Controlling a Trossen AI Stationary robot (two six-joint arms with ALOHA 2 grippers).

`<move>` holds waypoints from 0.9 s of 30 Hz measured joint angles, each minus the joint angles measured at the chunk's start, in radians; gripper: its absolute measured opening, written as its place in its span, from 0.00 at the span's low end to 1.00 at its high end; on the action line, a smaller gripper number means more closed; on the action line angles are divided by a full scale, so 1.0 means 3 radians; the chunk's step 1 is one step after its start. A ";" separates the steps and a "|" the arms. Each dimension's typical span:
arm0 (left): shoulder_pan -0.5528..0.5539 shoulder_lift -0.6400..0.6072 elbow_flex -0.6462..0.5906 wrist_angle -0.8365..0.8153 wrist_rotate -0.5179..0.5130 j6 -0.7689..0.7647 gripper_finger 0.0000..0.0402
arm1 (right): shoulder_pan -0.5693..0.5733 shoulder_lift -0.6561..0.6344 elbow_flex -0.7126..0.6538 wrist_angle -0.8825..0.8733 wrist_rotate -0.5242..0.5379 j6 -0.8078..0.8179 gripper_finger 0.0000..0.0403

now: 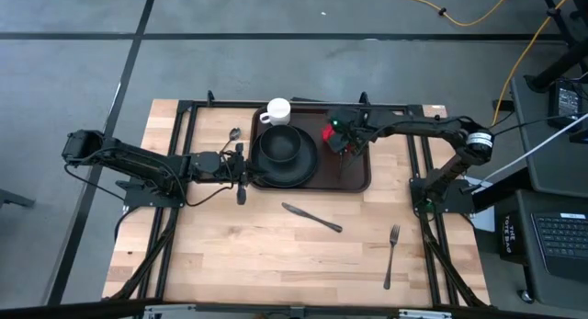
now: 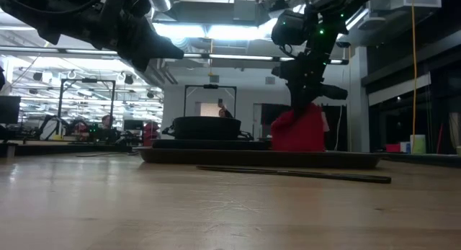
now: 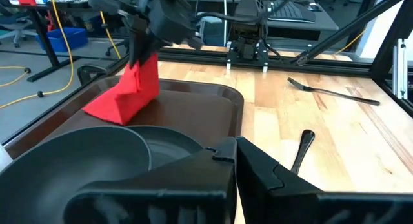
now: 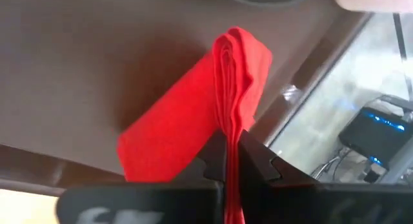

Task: Set up tray
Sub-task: Put the red napkin on the brown serving tray

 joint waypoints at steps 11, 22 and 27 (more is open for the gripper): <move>0.0000 0.0000 0.0000 0.0000 0.0024 0.0000 0.00 | 0.0301 0.0000 -0.0289 0.0084 0.0219 0.0005 0.04; 0.0000 0.0000 0.0000 0.0000 0.0025 0.0003 0.01 | 0.0434 0.0000 -0.0507 0.0174 0.0233 0.0459 0.04; 0.0000 0.0000 0.0000 -0.0001 0.0027 0.0003 0.00 | 0.0475 0.0001 -0.0543 0.0149 0.0183 0.0719 0.04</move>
